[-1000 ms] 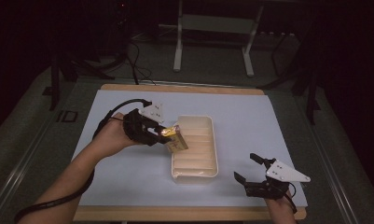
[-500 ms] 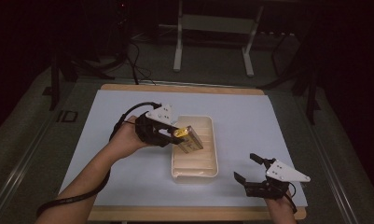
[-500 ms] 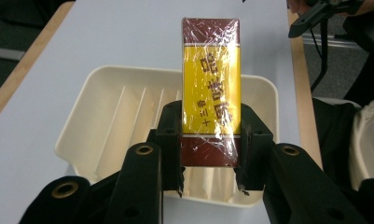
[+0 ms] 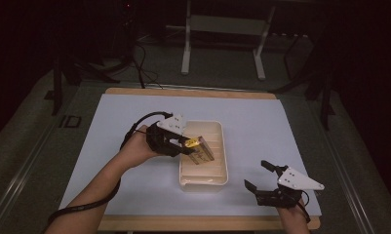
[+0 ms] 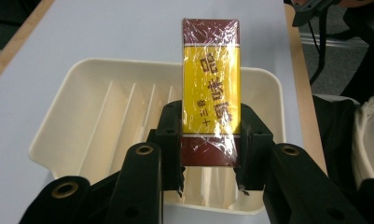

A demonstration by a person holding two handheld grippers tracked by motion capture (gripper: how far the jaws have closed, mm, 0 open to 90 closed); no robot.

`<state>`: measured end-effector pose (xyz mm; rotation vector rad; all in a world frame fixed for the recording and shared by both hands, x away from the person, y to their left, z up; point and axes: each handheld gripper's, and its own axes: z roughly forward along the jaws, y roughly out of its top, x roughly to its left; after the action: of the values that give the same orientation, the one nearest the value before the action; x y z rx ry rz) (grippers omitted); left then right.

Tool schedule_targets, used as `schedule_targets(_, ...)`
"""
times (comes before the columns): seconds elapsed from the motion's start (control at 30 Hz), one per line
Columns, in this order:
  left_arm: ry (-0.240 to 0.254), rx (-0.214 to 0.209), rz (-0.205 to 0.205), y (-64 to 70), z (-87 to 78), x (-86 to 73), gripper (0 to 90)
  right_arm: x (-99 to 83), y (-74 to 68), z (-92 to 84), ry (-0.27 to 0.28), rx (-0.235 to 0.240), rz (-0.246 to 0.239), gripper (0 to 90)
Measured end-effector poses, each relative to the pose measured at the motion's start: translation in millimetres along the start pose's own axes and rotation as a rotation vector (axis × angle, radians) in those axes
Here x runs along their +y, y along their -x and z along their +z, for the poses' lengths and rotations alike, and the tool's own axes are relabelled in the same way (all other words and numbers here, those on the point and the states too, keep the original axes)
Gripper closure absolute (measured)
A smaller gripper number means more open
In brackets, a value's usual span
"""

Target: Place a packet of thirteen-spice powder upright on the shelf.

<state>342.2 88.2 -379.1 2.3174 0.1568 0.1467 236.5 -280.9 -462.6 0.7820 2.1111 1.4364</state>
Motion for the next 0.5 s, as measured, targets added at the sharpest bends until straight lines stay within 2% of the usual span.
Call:
schedule_targets(0.23, -0.033, 0.005, 0.005, -1.1, 6.4, -2.2, 68.0, 0.0, 0.0, 0.0, -0.001, 0.001, 0.000, 13.8)
schedule_targets(0.5, -0.048, 0.002, 0.008, -2.4, 6.5, -0.6, 67.9, 0.0, -0.3, 0.2, -0.001, 0.003, -0.001, 13.8)
